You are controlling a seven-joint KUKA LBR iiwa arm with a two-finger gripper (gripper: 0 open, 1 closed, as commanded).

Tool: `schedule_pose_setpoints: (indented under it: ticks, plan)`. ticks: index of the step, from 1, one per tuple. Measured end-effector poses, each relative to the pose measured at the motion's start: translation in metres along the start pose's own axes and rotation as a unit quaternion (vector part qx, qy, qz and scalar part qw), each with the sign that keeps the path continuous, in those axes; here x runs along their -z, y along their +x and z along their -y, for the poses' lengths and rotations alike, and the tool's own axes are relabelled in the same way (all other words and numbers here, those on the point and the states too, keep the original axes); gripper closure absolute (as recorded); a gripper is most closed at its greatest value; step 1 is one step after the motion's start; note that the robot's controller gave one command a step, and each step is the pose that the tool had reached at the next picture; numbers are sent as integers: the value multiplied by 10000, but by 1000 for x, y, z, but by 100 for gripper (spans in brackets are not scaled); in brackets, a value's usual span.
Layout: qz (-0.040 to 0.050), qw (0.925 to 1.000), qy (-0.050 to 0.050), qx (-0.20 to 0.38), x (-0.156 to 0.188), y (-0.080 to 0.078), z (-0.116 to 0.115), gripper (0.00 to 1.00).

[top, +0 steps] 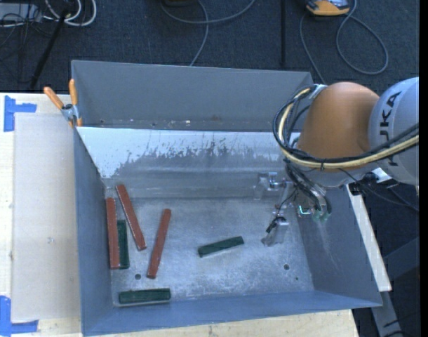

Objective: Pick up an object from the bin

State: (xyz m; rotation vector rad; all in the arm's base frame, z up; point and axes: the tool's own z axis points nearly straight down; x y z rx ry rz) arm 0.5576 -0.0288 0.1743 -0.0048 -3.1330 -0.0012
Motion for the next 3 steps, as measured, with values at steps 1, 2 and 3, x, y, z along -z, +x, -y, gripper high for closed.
schedule_pose_setpoints:
  ticks: [1, 2, 3]
  plan:
    - [1, 10000, -10, -33, -110, 18, -79, 0]
    - [41, 10000, 2, -47, -105, 15, -76, 100]
    - [93, 9996, -11, -274, 32, -26, -105, 100]
